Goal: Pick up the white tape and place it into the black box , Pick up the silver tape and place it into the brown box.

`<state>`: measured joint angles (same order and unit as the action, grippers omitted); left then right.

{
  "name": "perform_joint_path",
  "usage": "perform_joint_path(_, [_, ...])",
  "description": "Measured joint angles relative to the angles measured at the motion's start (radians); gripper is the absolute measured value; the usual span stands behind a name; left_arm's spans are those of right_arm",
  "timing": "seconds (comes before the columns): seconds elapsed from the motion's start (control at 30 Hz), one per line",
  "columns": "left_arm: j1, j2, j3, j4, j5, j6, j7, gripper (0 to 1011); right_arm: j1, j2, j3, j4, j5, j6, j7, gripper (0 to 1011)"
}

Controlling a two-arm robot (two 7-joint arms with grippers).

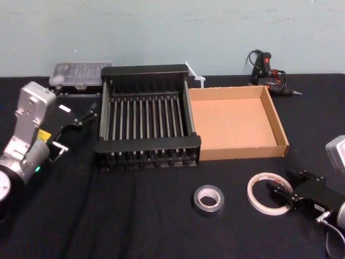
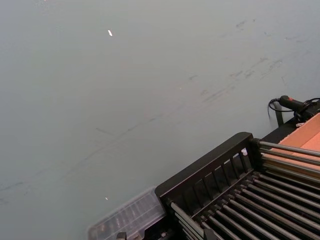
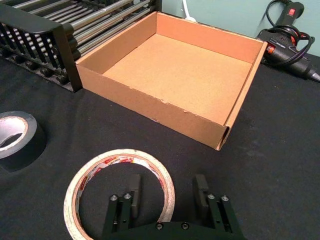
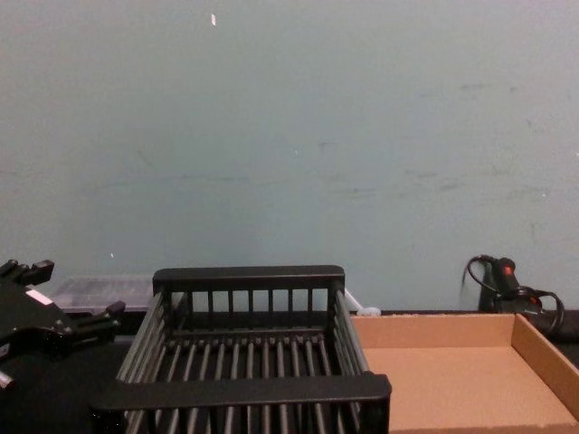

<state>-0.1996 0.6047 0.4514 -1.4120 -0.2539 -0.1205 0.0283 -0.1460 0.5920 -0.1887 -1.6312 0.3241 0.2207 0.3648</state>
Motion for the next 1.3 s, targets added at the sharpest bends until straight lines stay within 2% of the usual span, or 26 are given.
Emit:
perform_joint_path(0.03, [0.000, 0.000, 0.000, 0.000, 0.000, 0.000, 0.000, 1001, 0.000, 0.000, 0.000, 0.000, 0.000, 0.000, 0.000, 704])
perform_joint_path(0.13, [0.000, 0.000, 0.000, 0.000, 0.000, 0.000, 0.000, 1001, 0.000, 0.000, 0.000, 0.000, 0.000, 0.000, 0.000, 575])
perform_joint_path(0.23, [0.000, 0.000, 0.000, 0.000, 0.000, 0.000, 0.000, 1001, 0.000, 0.000, 0.000, 0.000, 0.000, -0.001, 0.000, 503])
perform_joint_path(0.4, [0.000, 0.000, 0.000, 0.000, 0.000, 0.000, 0.000, 1001, 0.000, 0.000, 0.000, 0.000, 0.000, -0.001, 0.000, 311])
perform_joint_path(0.53, [0.000, 0.000, 0.000, 0.000, 0.000, 0.000, 0.000, 1001, 0.000, 0.000, 0.000, 0.000, 0.000, -0.001, 0.000, 214])
perform_joint_path(0.57, [0.000, 0.000, 0.000, 0.000, 0.000, 0.000, 0.000, 1001, 0.000, 0.000, 0.000, 0.000, 0.000, -0.001, 0.000, 158])
perform_joint_path(0.67, [0.000, 0.000, 0.000, 0.000, 0.000, 0.000, 0.000, 1001, 0.000, 0.000, 0.000, 0.000, 0.000, -0.001, 0.000, 101])
perform_joint_path(1.17, [0.000, 0.000, 0.000, 0.000, 0.000, 0.000, 0.000, 1002, 0.000, 0.000, 0.000, 0.000, 0.000, -0.001, 0.000, 94])
perform_joint_path(1.3, [0.000, 0.000, 0.000, 0.000, 0.000, 0.000, 0.000, 1001, -0.007, 0.007, 0.002, -0.010, 0.000, -0.020, 0.015, 95])
